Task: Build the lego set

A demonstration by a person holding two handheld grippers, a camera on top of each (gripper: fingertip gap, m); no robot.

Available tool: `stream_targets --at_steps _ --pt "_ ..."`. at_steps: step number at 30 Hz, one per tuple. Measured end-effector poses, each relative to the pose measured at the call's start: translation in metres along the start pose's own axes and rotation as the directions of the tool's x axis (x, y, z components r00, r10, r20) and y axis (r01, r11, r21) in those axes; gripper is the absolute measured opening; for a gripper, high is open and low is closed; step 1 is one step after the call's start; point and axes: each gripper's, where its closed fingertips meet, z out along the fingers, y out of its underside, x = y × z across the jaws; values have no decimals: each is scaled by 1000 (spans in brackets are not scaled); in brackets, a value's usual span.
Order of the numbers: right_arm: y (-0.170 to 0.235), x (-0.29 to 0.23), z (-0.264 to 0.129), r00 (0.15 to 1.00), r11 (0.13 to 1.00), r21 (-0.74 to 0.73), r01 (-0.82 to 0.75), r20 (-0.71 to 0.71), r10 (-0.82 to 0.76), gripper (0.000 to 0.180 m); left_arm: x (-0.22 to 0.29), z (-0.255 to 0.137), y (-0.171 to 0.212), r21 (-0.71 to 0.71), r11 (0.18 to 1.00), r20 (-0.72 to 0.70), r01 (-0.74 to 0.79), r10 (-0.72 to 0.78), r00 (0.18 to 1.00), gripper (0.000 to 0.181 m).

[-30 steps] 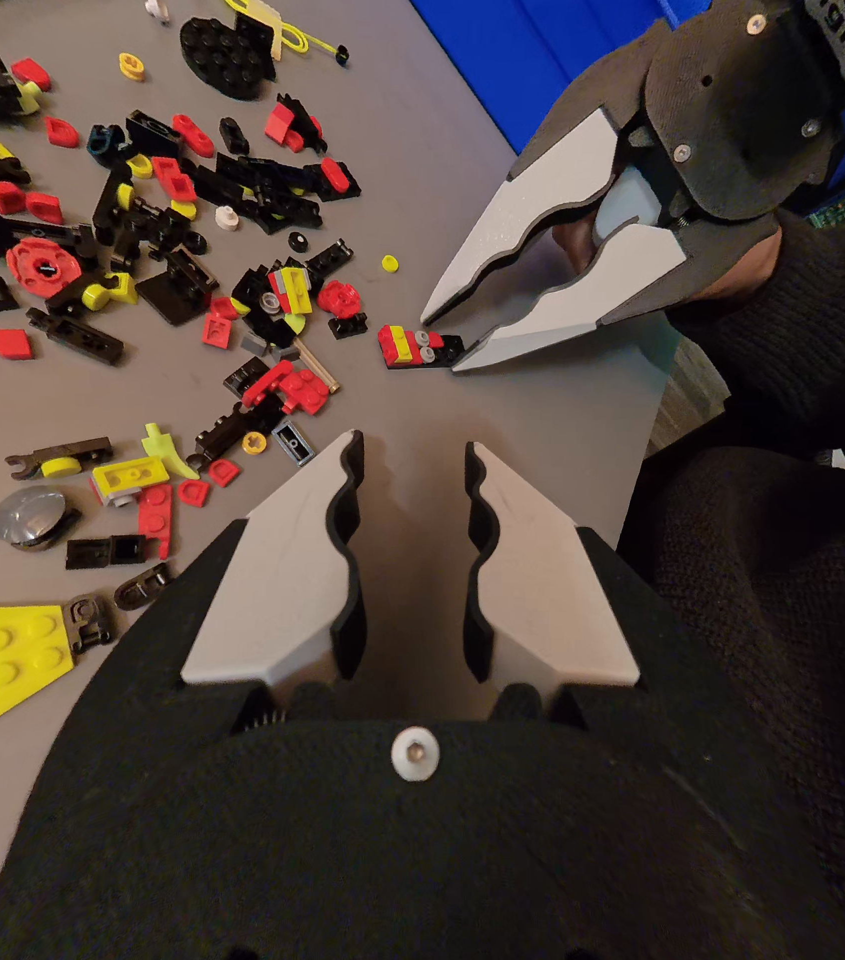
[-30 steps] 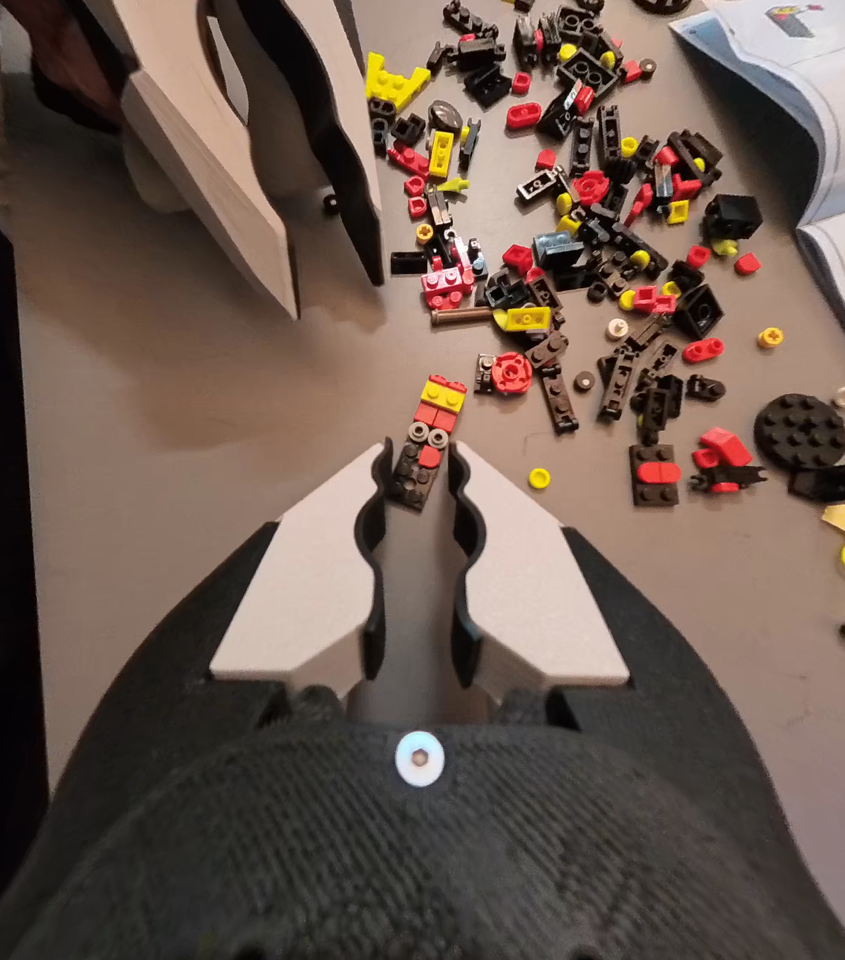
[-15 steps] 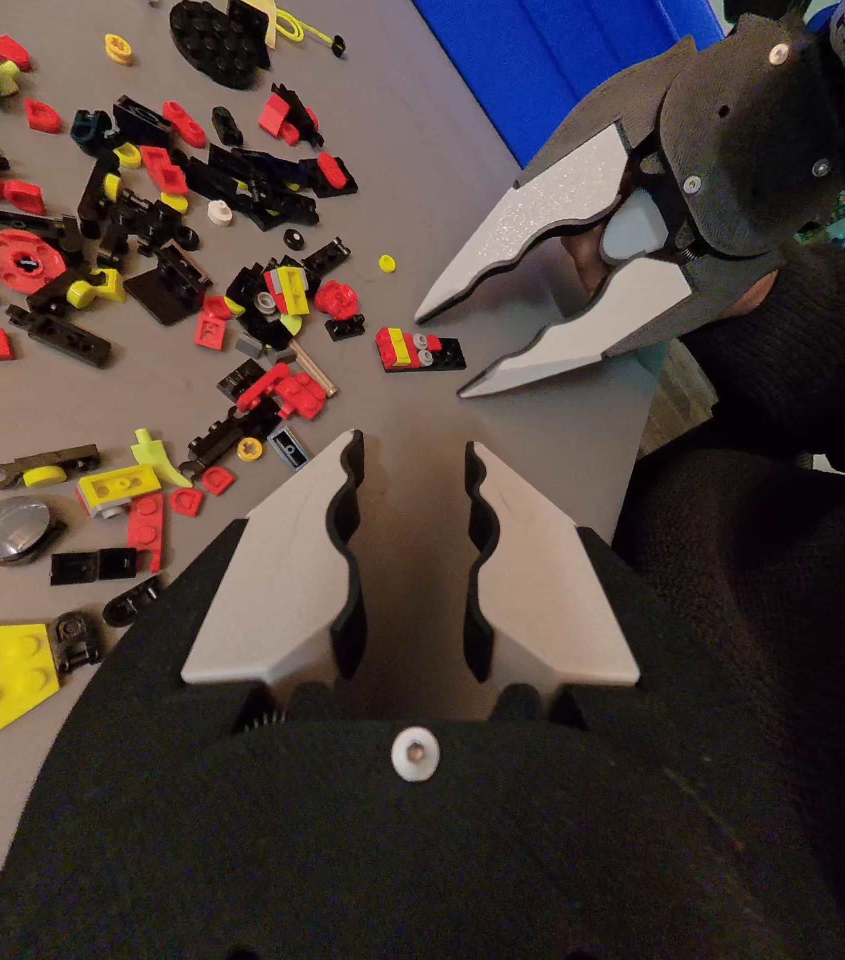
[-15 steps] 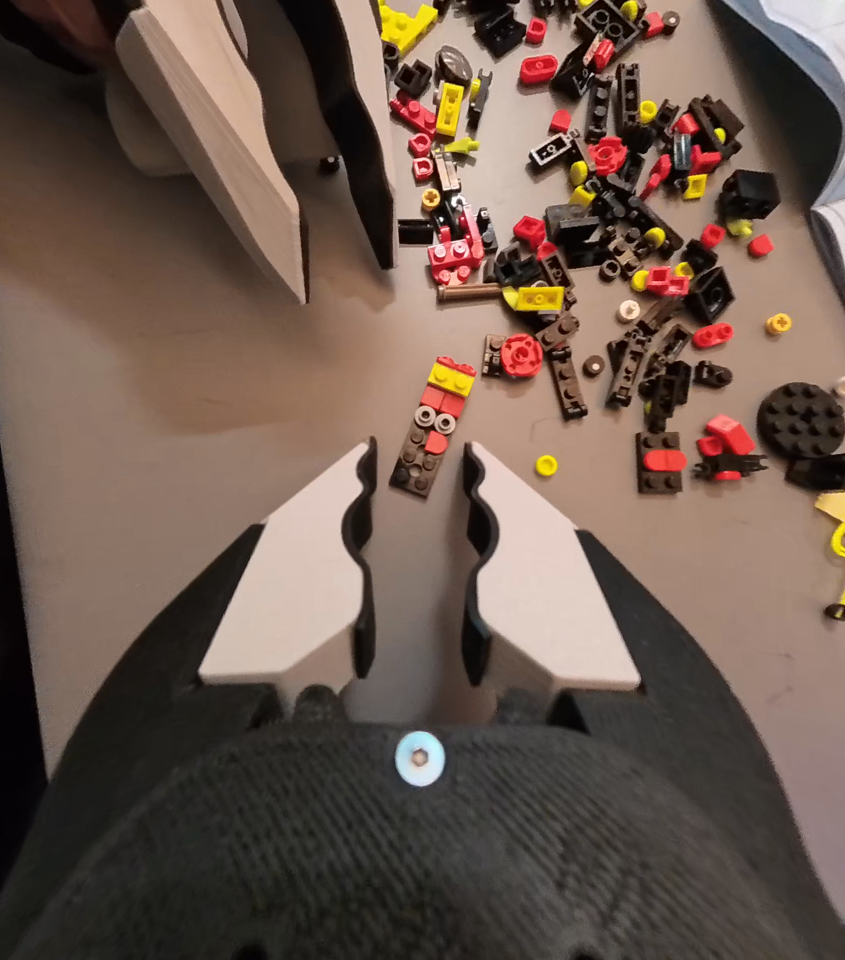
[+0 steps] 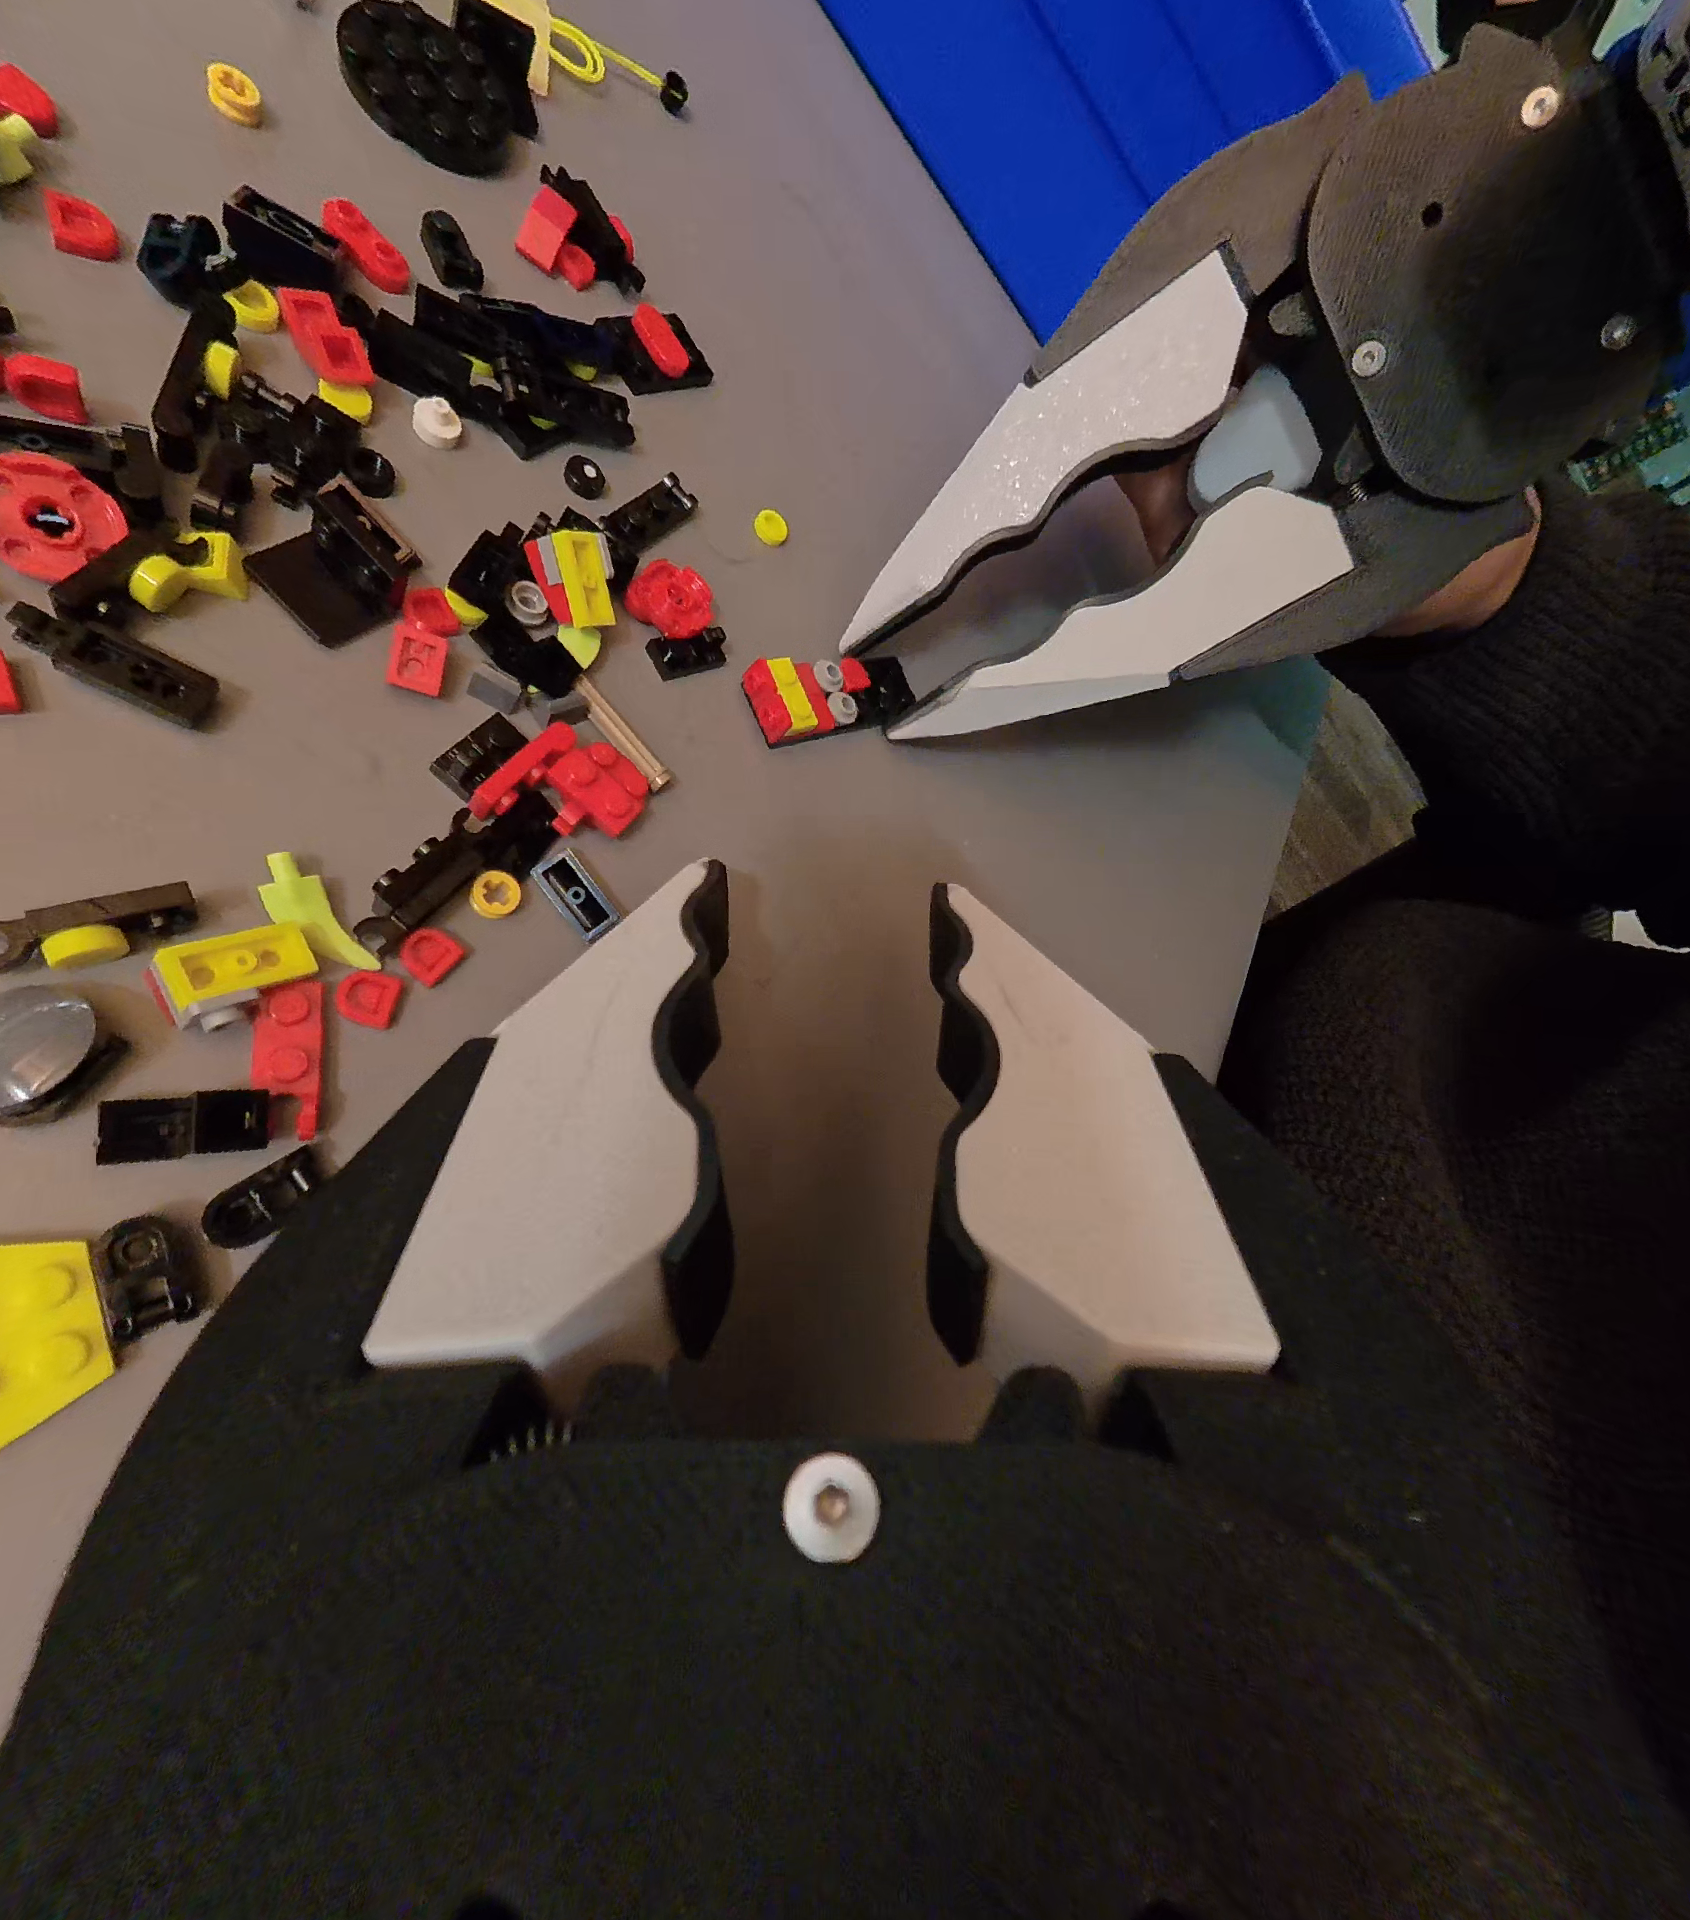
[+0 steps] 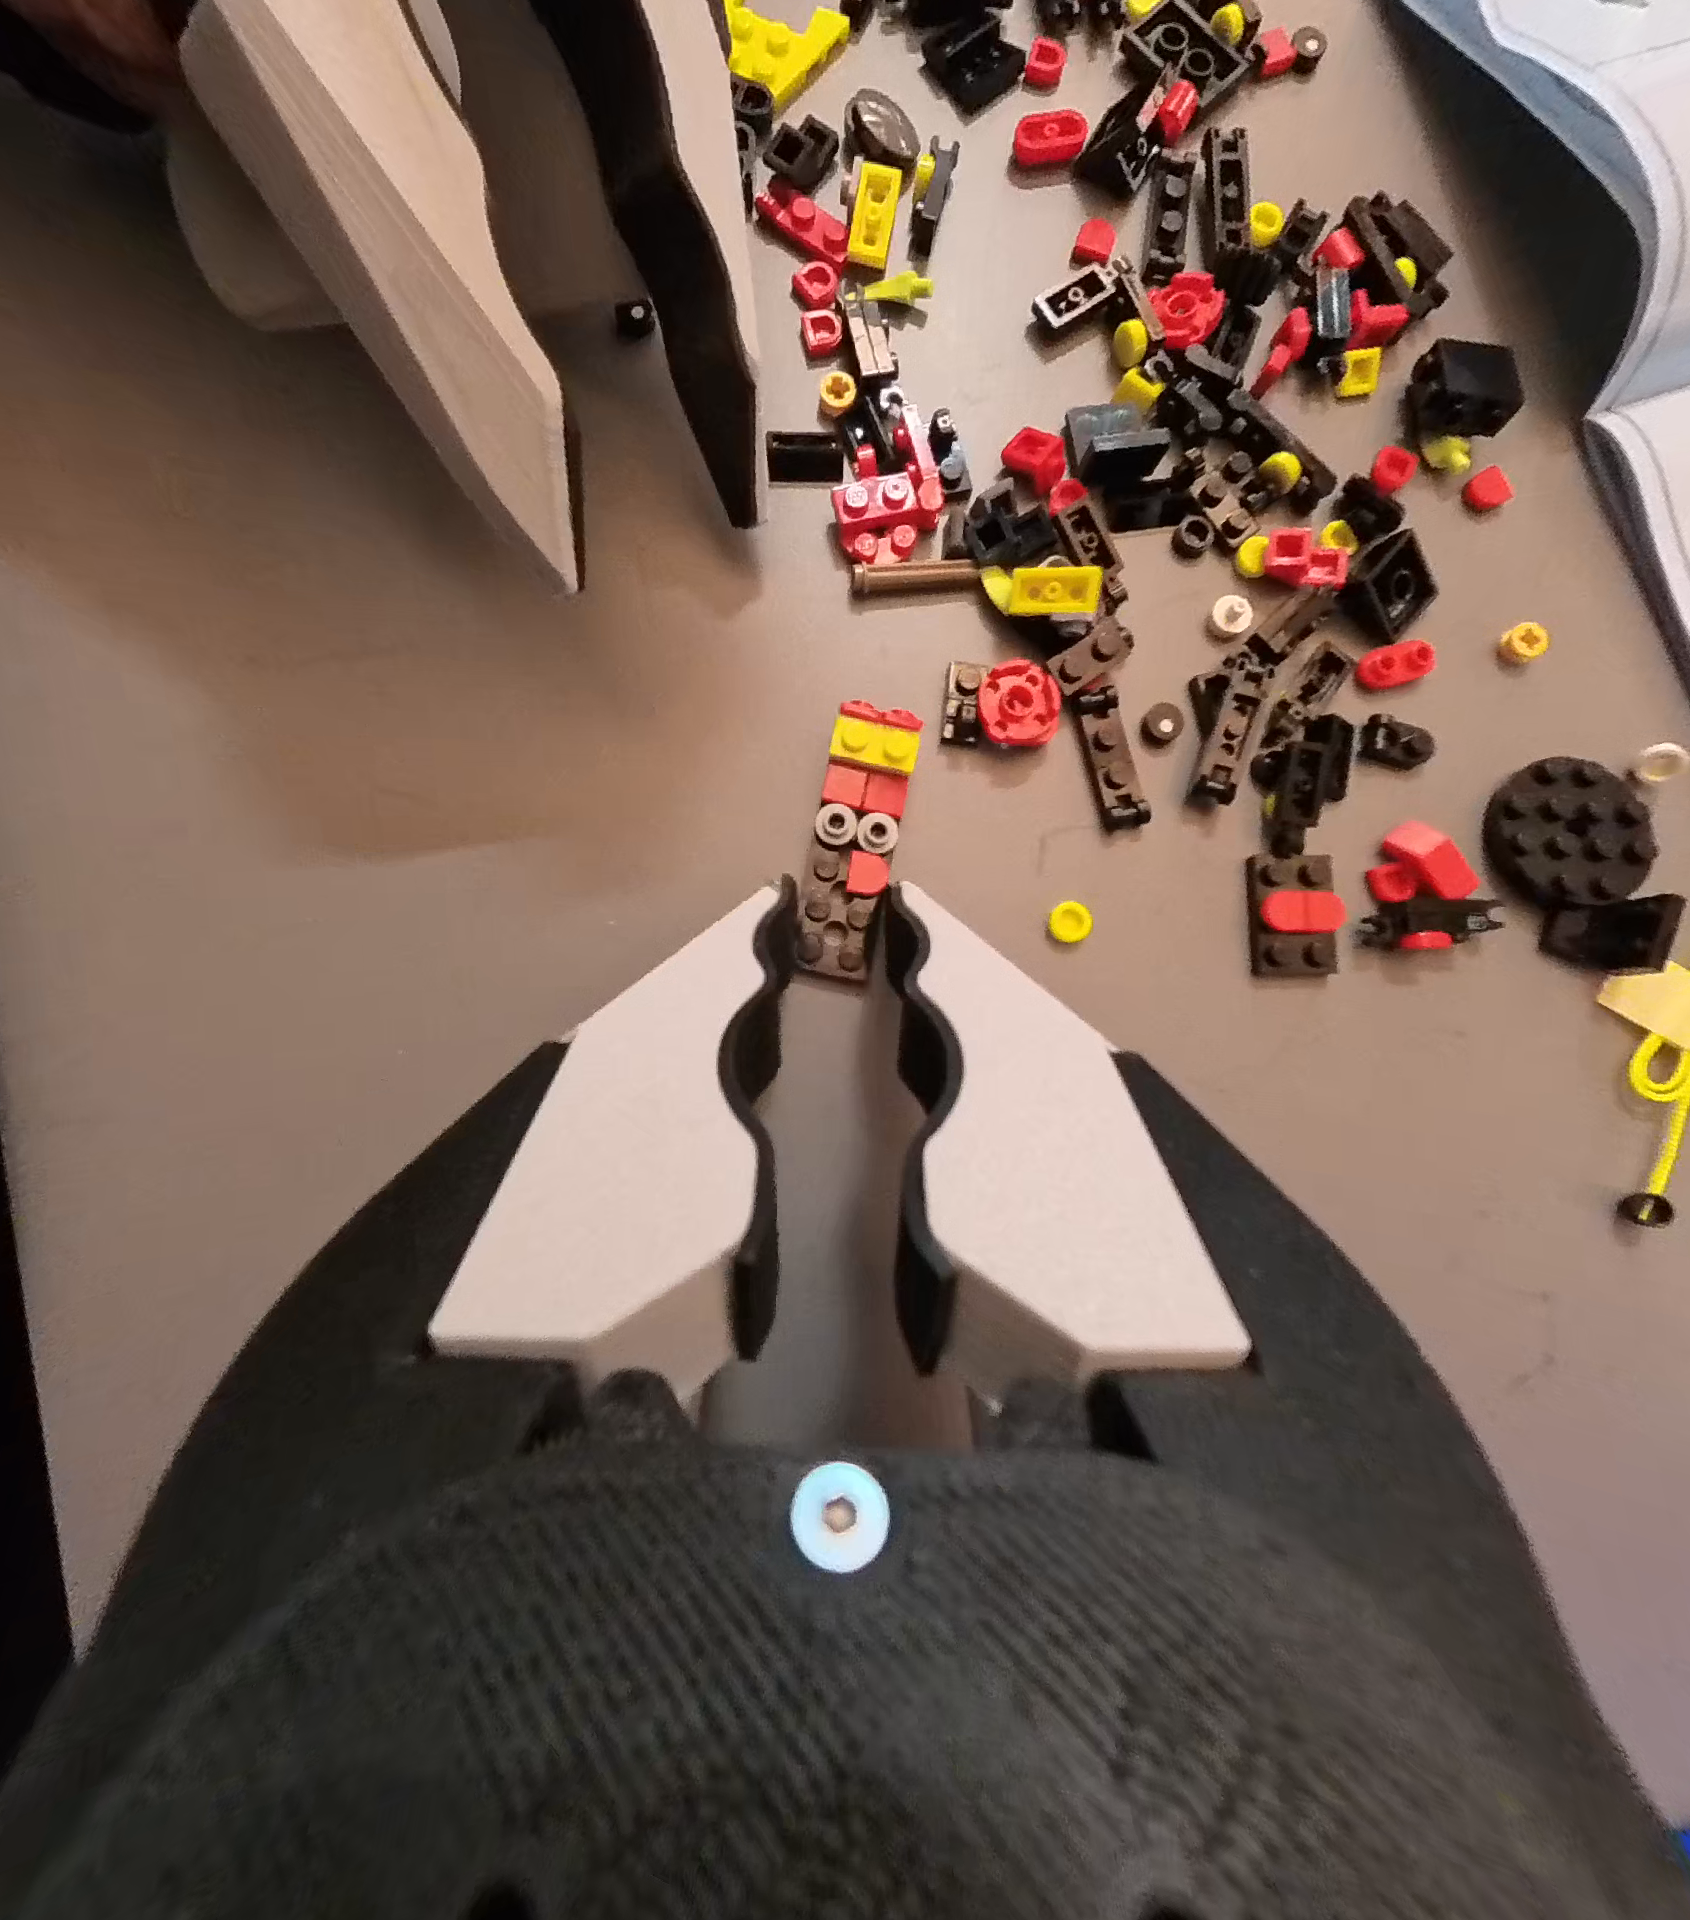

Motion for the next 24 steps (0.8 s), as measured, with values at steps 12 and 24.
stream_targets --at_steps 12,24 --pt "0 0 0 1000 1000 -4 12 -11 -12 14 0 0 0 -3 1000 2 -2 2 1000 36" --pt "0 -2 1 1000 1000 0 13 2 -13 14 1 0 1 -7 1000 4 -8 8 1000 36"
